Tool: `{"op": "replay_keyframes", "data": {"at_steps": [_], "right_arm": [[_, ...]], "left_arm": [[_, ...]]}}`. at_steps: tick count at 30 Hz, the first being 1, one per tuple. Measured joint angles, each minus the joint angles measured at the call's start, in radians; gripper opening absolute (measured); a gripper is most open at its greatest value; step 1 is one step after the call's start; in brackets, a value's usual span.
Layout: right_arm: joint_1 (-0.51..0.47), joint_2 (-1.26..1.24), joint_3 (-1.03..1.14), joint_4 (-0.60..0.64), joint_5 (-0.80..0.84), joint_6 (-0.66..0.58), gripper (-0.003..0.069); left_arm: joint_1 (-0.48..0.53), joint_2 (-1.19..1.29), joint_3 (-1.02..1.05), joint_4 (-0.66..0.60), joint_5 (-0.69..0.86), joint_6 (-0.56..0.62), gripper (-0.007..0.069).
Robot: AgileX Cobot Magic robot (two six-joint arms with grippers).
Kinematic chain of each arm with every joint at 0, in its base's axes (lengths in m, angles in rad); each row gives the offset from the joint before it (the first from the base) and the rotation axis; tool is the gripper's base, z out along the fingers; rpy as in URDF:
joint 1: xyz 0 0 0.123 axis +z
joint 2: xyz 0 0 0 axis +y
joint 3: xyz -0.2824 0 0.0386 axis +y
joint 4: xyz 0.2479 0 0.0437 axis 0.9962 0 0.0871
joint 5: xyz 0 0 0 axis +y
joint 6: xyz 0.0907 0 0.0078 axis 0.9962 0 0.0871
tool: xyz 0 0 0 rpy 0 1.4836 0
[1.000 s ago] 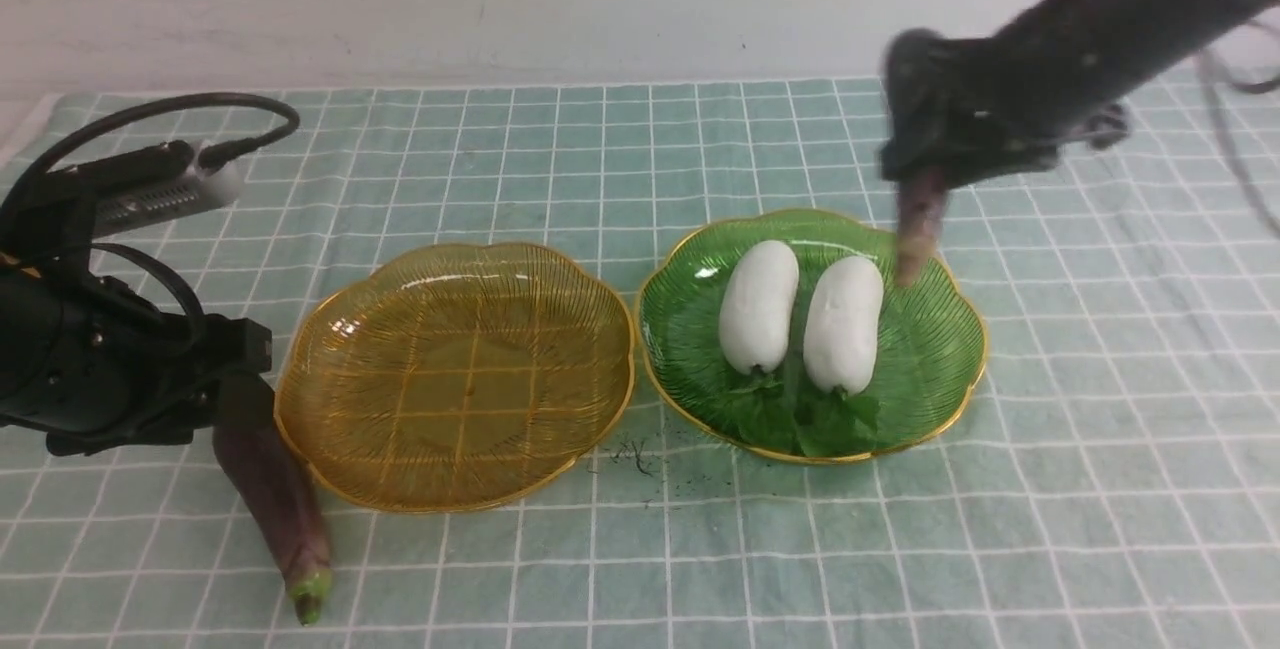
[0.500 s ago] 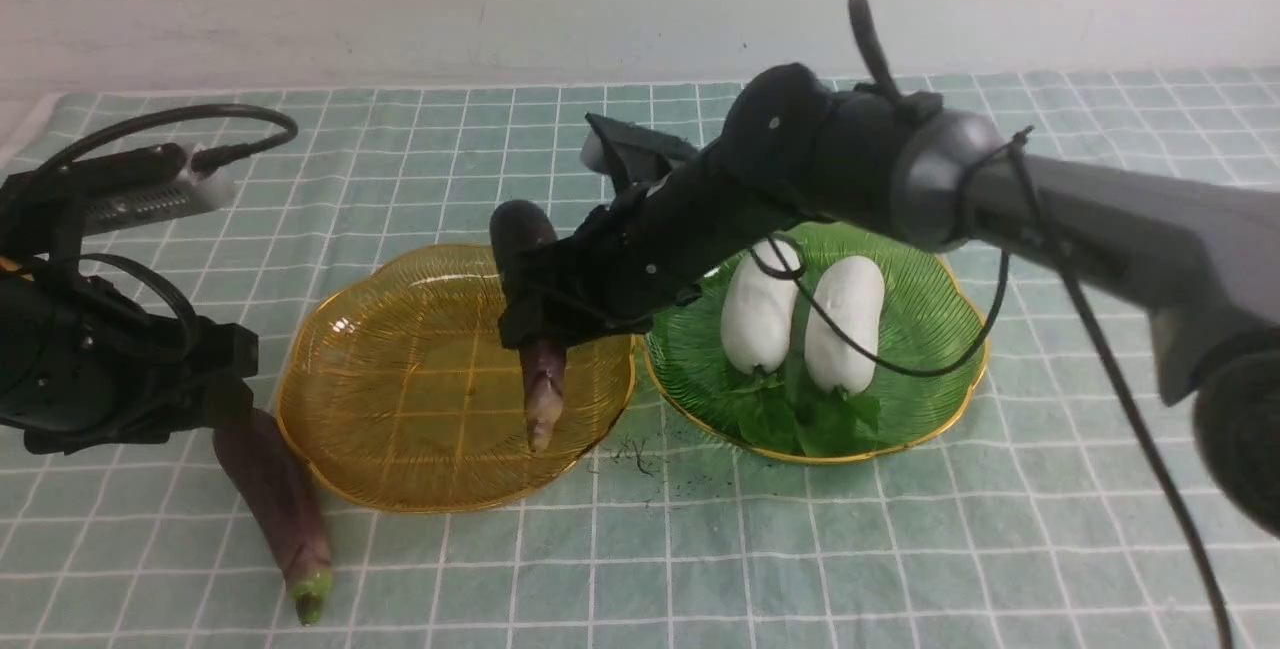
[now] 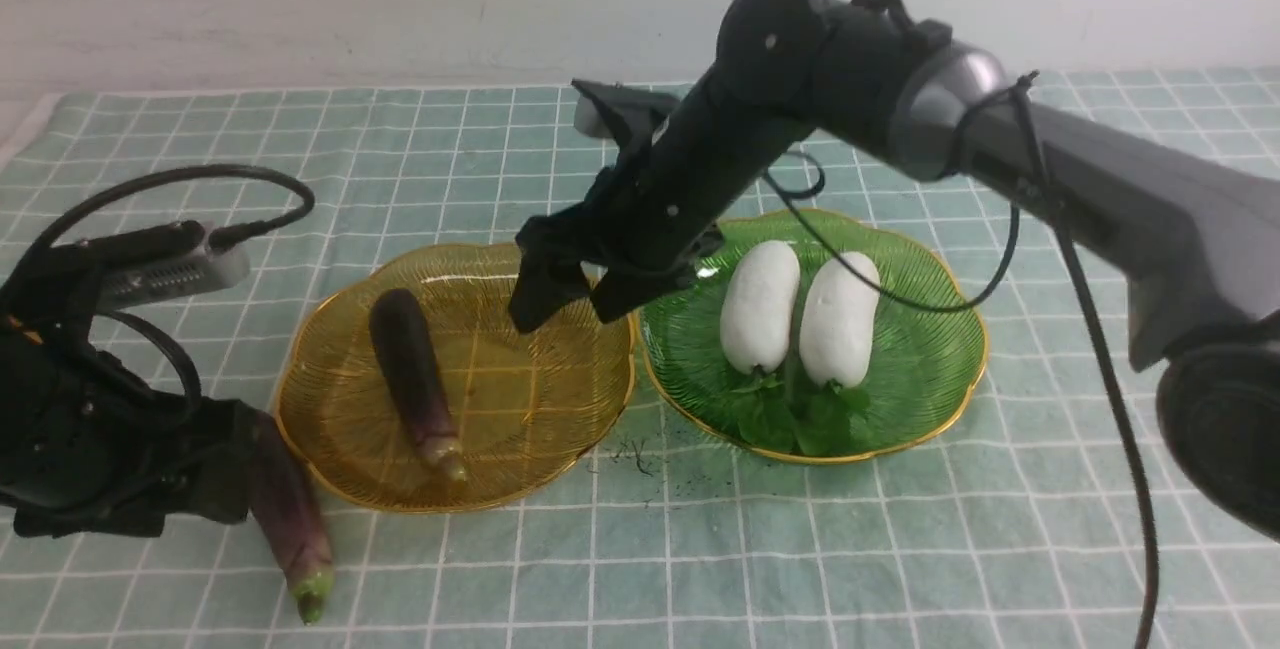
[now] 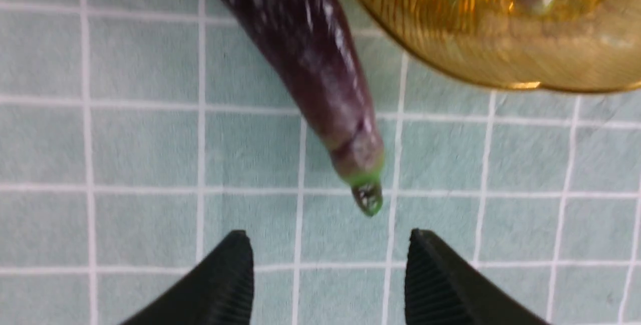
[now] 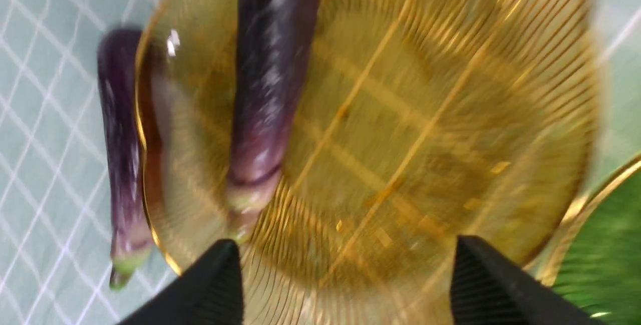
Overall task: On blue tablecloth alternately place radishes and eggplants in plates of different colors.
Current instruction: 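Pick up the eggplant and place it in the yellow plate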
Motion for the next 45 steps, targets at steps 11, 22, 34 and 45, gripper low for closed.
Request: {"op": "replay_keyframes", "data": {"at_steps": [11, 22, 34, 45], "right_arm": [[-0.005, -0.107, -0.113, -0.094, 0.027, 0.05, 0.0307], [-0.005, -0.107, -0.112, -0.15, 0.033, 0.05, 0.0306], [-0.005, -0.107, -0.112, -0.173, 0.034, 0.054, 0.0306], [-0.005, -0.162, -0.111, -0.368, 0.037, 0.136, 0.0306]], "left_arm": [[-0.097, 0.126, 0.076, -0.08, -0.213, 0.099, 0.0485], [-0.113, 0.275, 0.076, 0.036, -0.304, -0.031, 0.0563], [-0.113, 0.319, 0.069, 0.092, -0.364, -0.083, 0.0272], [-0.057, 0.059, 0.031, 0.379, -0.103, -0.316, 0.0265]]}}
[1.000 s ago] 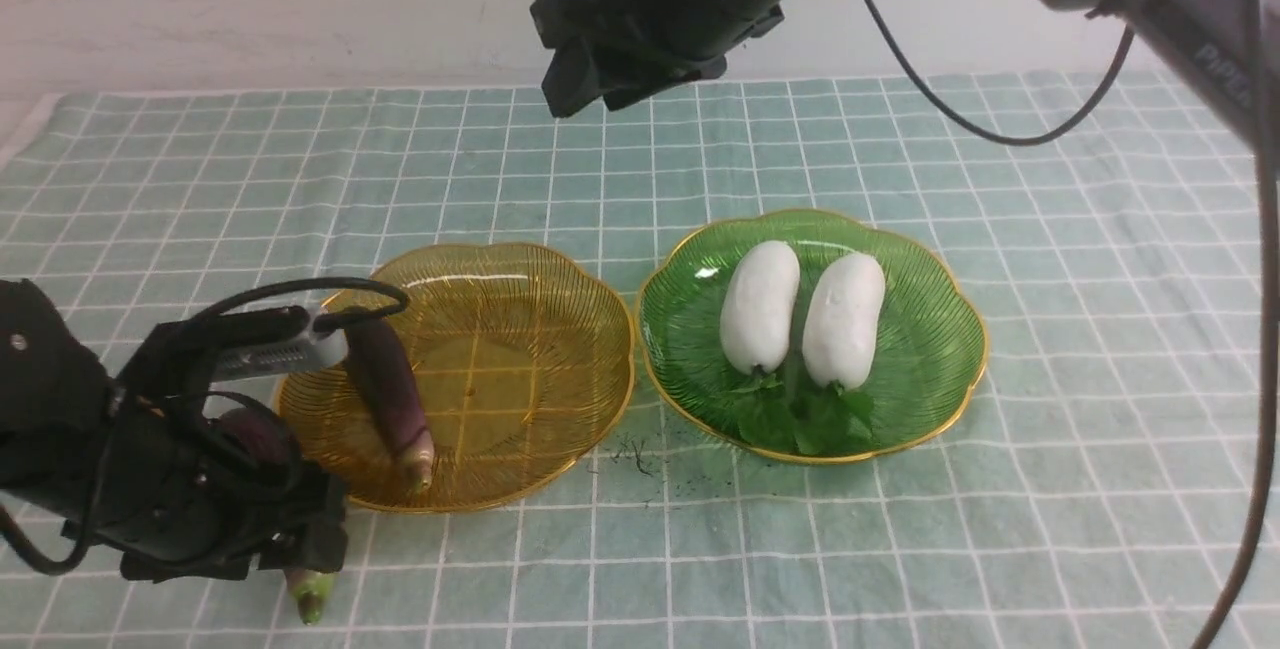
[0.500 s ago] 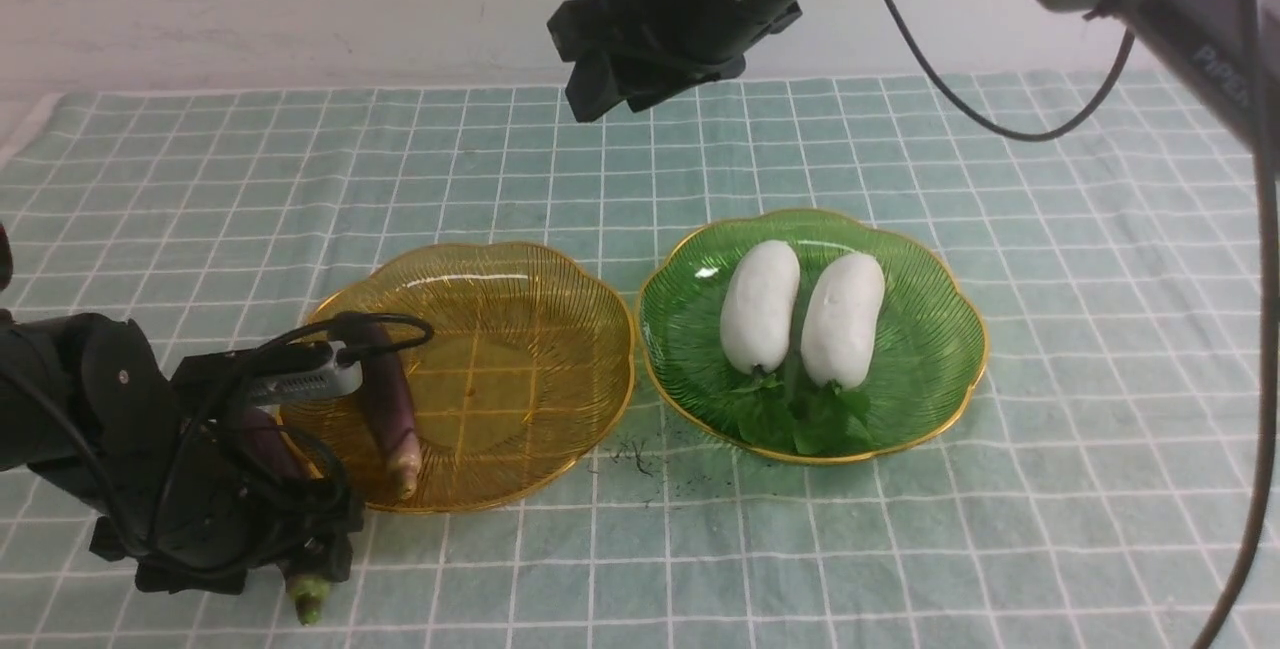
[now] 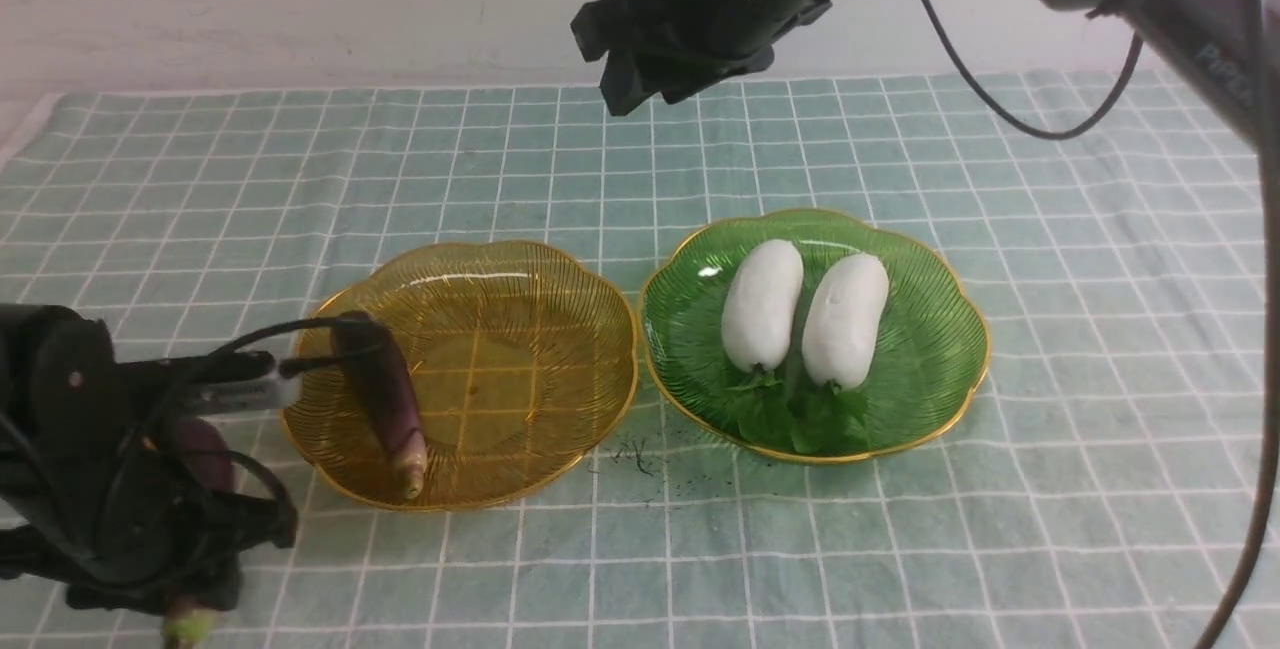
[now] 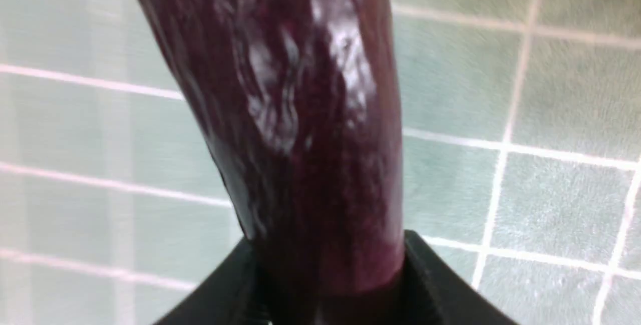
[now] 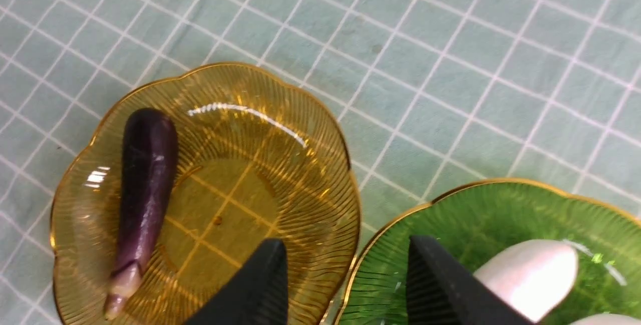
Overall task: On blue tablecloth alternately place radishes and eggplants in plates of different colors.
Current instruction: 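Pick up the eggplant and place it in the yellow plate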
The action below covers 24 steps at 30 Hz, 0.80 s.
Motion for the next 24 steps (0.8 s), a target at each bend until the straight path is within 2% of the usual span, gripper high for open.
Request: {"op": "replay_keyframes", "data": {"at_steps": [4, 7, 9, 13, 16, 19, 24], "right_arm": [[0.0, -0.075, 0.0, -0.056, 0.0, 0.0, 0.03], [0.0, -0.14, 0.0, -0.074, 0.001, 0.008, 0.0264], [0.0, -0.183, 0.0, -0.076, 0.002, 0.01, 0.0221], [0.0, -0.274, 0.021, -0.108, 0.003, 0.01, 0.0083], [0.0, -0.369, 0.106, -0.199, 0.003, 0.018, 0.0003], [0.0, -0.497, 0.264, -0.297, 0.004, 0.045, -0.0013], [0.0, -0.722, 0.503, -0.364, 0.005, 0.088, -0.0014]], "left_arm": [[-0.004, -0.098, -0.079, -0.003, 0.049, 0.0, 0.0265], [-0.031, -0.131, -0.183, -0.071, 0.061, 0.036, 0.0265], [-0.057, -0.123, -0.236, -0.125, 0.051, 0.07, 0.0265], [-0.135, -0.044, -0.316, -0.242, -0.025, 0.133, 0.0265], [-0.203, 0.07, -0.372, -0.297, -0.074, 0.158, 0.0265], [-0.25, 0.227, -0.432, -0.305, -0.089, 0.164, 0.0265], [-0.256, 0.425, -0.51, -0.303, -0.096, 0.163, 0.0267]]}}
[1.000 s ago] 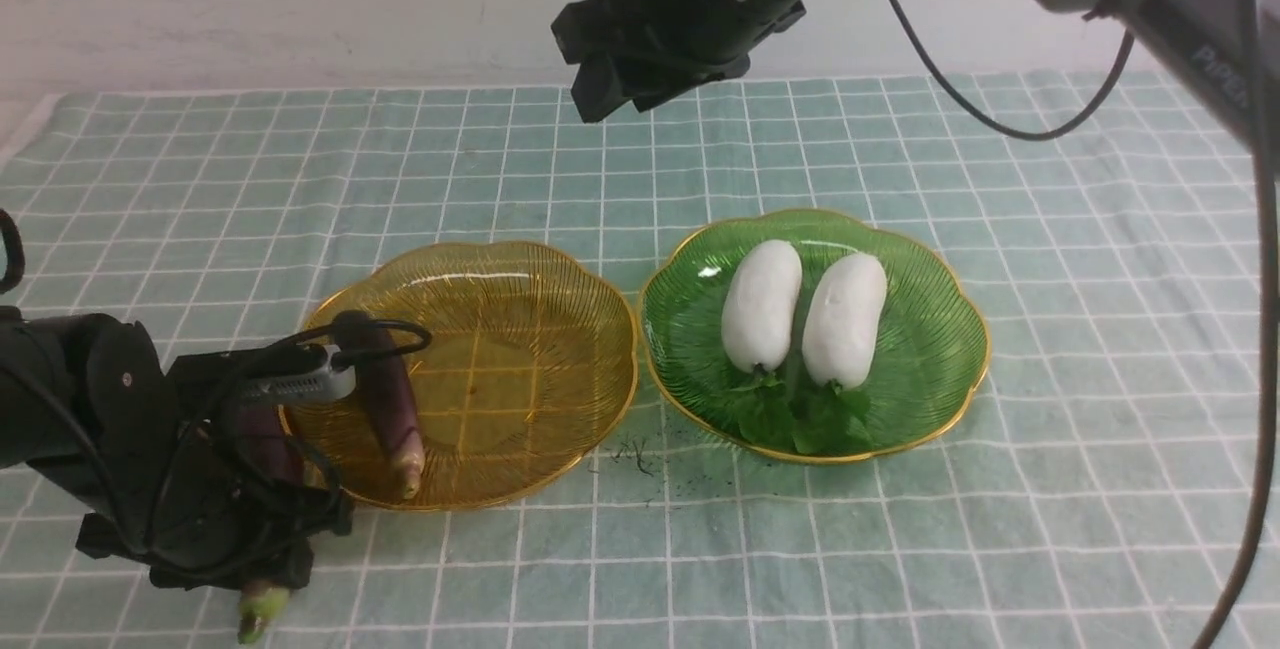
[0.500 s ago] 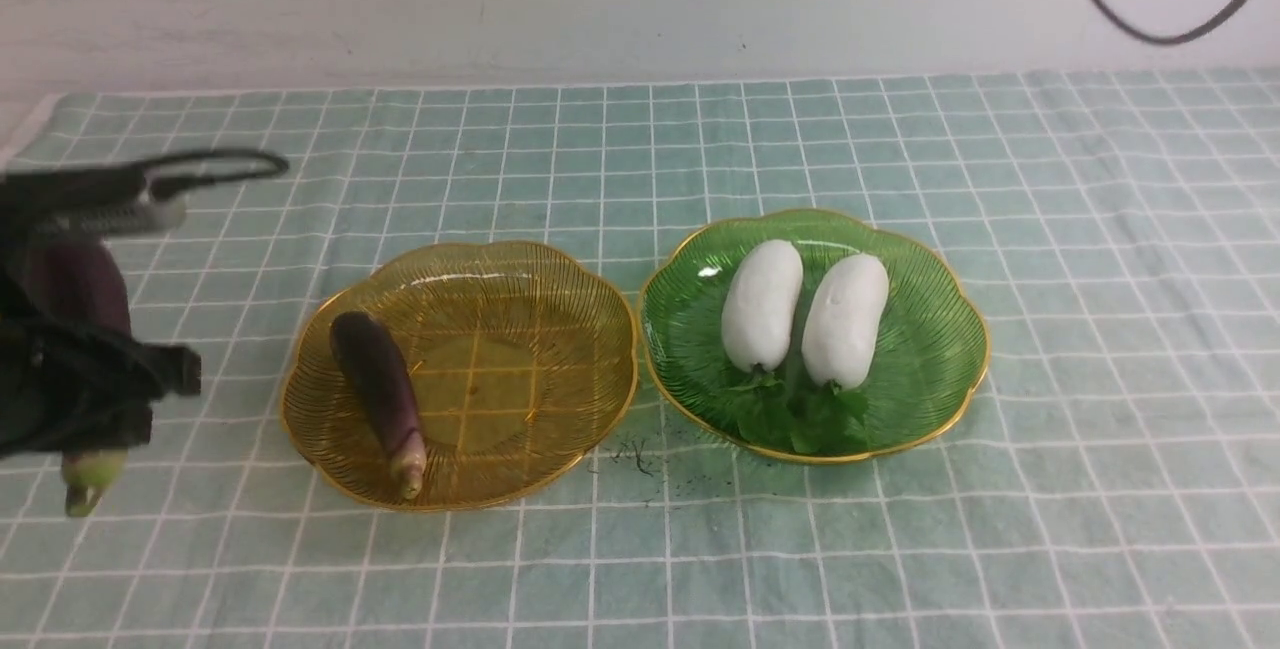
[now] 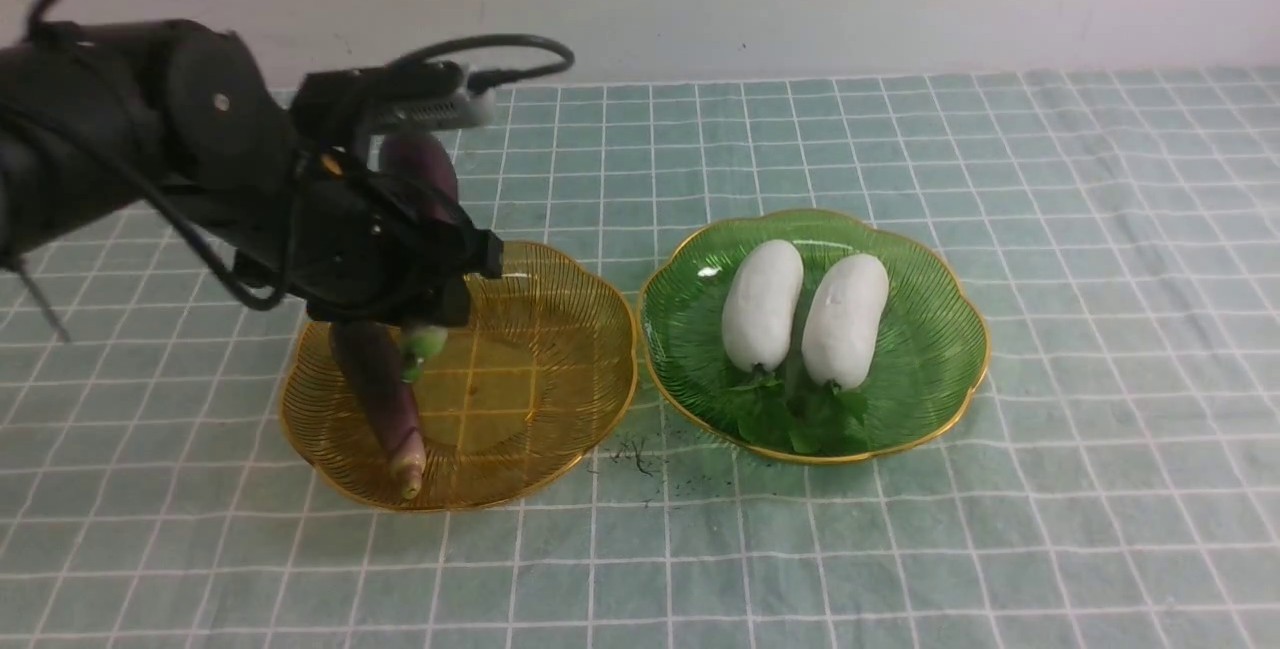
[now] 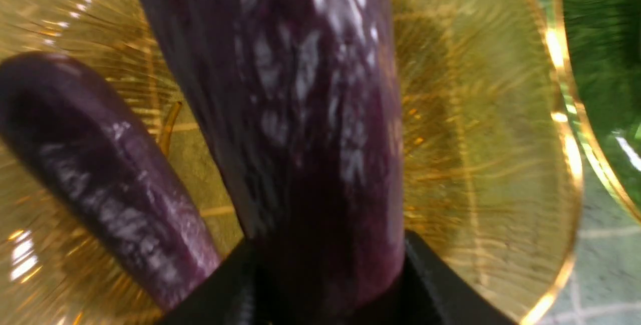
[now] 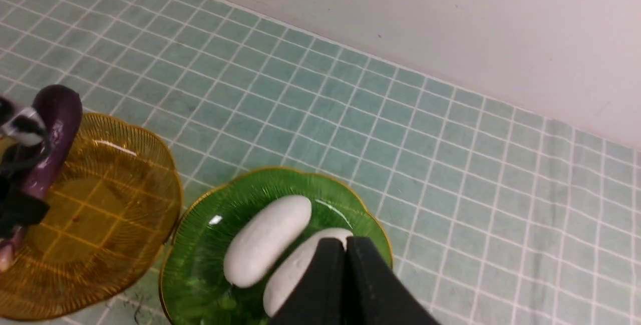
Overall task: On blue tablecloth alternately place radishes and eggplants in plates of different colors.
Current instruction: 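Pick up the eggplant and place it in the yellow plate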
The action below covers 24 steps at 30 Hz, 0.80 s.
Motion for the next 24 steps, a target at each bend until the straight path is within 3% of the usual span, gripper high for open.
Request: {"op": "replay_keyframes", "data": {"at_steps": [2, 9, 12, 15, 18, 20, 24], "right_arm": [[0.0, -0.1, 0.102, -0.014, 0.0, 0.02, -0.0014], [0.0, -0.411, 0.362, -0.036, -0.007, 0.102, -0.0014], [0.0, -0.575, 0.509, -0.057, -0.138, 0.133, -0.0015], [0.0, -0.724, 0.664, -0.09, -0.315, 0.161, -0.0015], [0.0, -0.905, 0.886, -0.163, -0.567, 0.245, -0.0015], [0.0, -0.99, 1.019, -0.215, -0.697, 0.306, -0.0015], [0.0, -1.127, 1.239, -0.307, -0.941, 0.425, -0.0015]], "left_arm": [[0.0, 0.048, -0.017, 0.0, 0.0, -0.004, 0.0302], [-0.002, 0.106, -0.03, 0.0, 0.026, -0.014, 0.0542], [-0.002, 0.106, -0.048, -0.001, 0.074, -0.015, 0.0549], [-0.002, 0.094, -0.08, -0.004, 0.163, -0.007, 0.043], [-0.002, 0.043, -0.089, -0.007, 0.249, 0.022, 0.0175], [-0.002, -0.008, -0.082, -0.007, 0.269, 0.031, 0.0051], [-0.005, -0.22, 0.019, -0.015, 0.255, 0.039, -0.0006]]}}
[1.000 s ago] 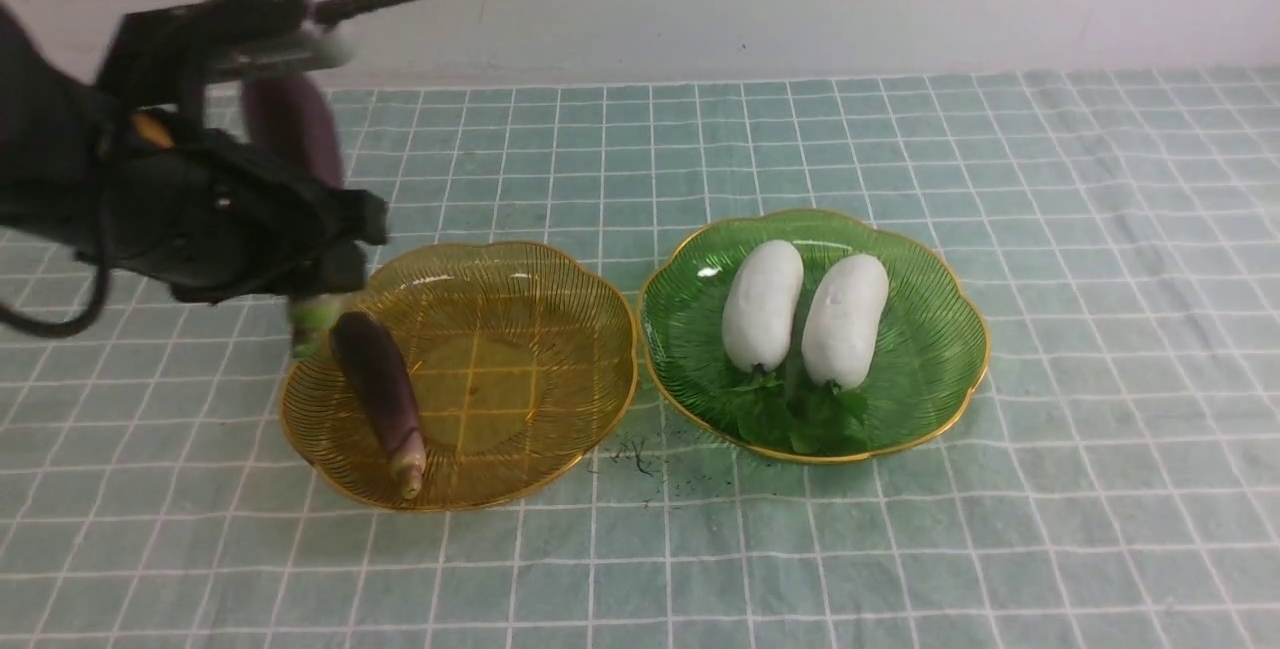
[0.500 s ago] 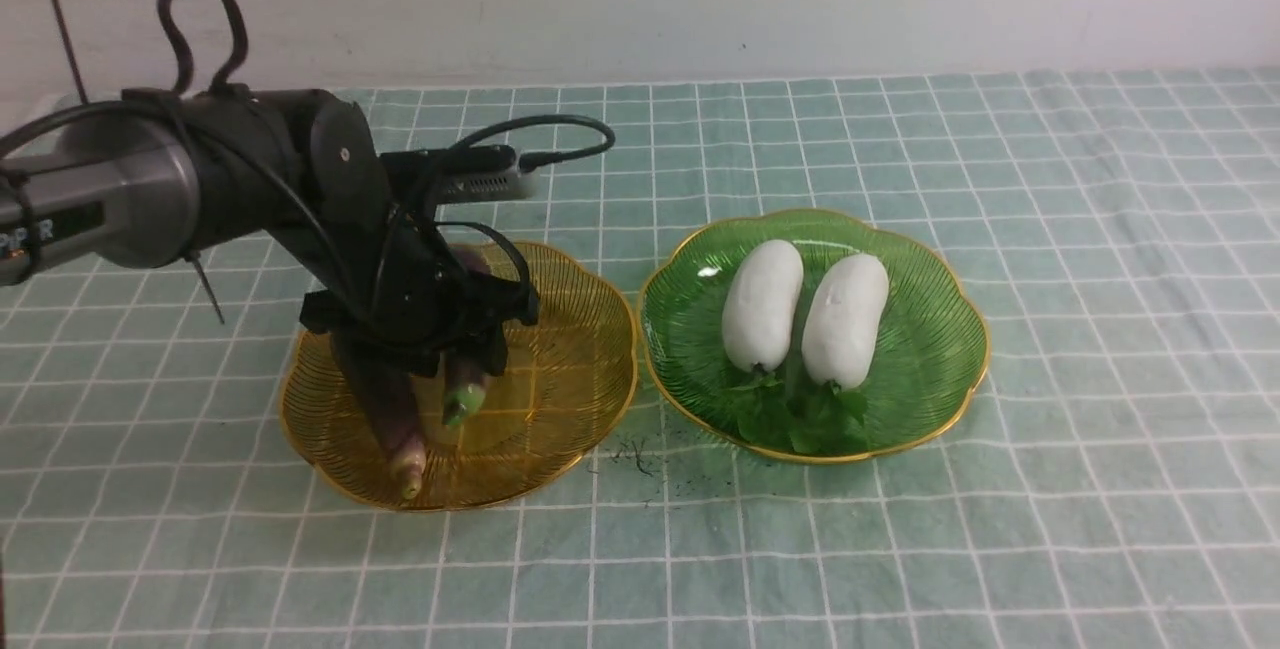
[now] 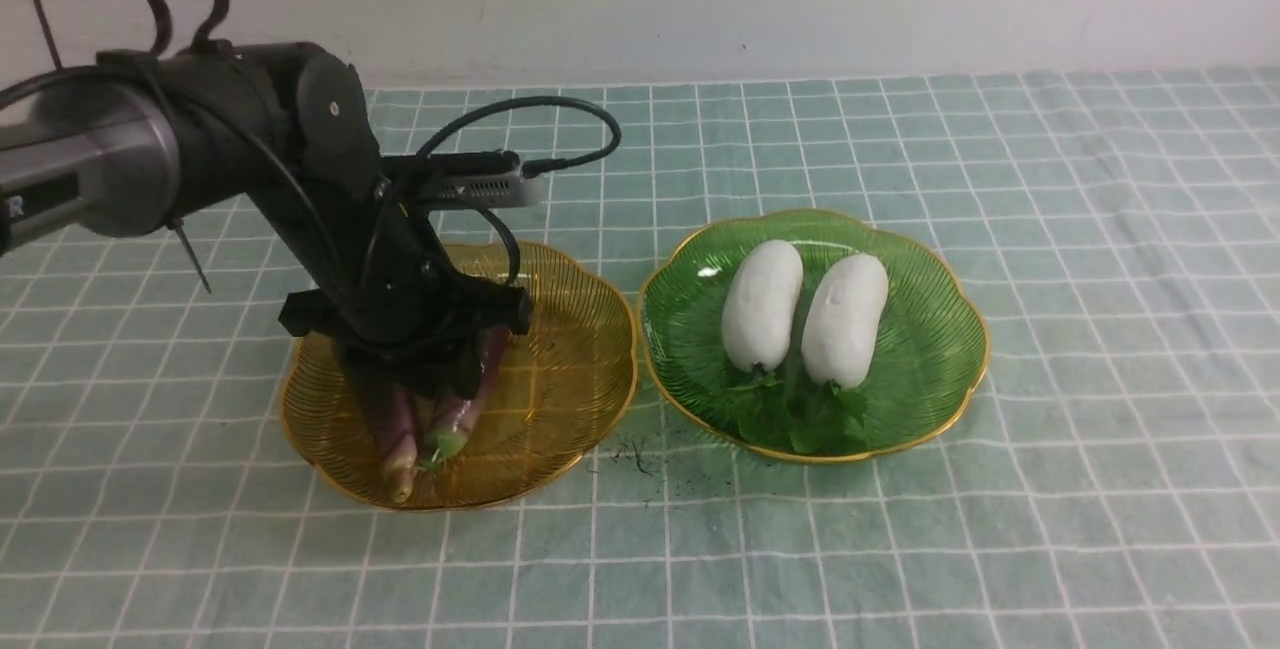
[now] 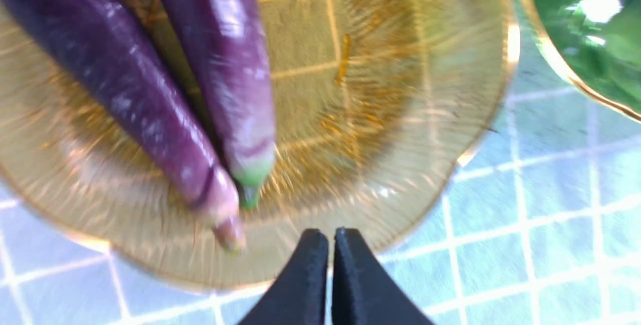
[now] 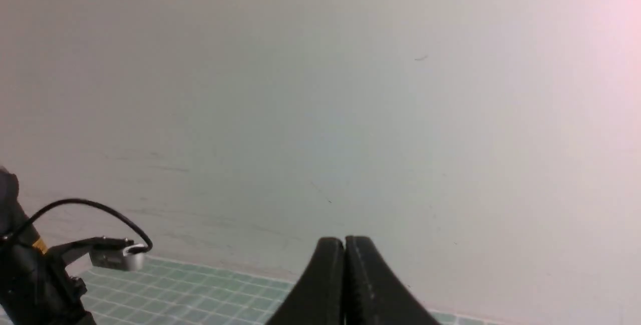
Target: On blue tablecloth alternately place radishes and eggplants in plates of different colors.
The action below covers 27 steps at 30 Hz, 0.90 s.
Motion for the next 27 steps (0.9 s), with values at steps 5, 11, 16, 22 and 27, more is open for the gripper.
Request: {"op": "replay_keyframes", "data": {"at_steps": [5, 11, 16, 22, 27], "right_arm": [[0.0, -0.056, 0.087, -0.065, -0.117, 0.033, -0.0015], [0.0, -0.063, 0.092, -0.086, -0.146, 0.034, -0.0015], [0.0, -0.063, 0.092, -0.087, -0.146, 0.034, -0.0015], [0.0, -0.063, 0.092, -0.087, -0.146, 0.034, -0.0015], [0.0, -0.063, 0.092, -0.087, -0.146, 0.03, -0.0015]], "left_arm": [[-0.015, -0.248, 0.178, 0.0, -0.099, 0.0, -0.0008], [-0.025, -0.608, 0.454, -0.003, -0.282, 0.001, -0.0008], [-0.025, -0.905, 0.672, -0.003, -0.449, -0.011, -0.0008], [-0.025, -1.267, 0.87, 0.001, -0.599, -0.009, -0.0008], [-0.025, -1.517, 0.919, 0.014, -0.586, -0.012, -0.0008]]}}
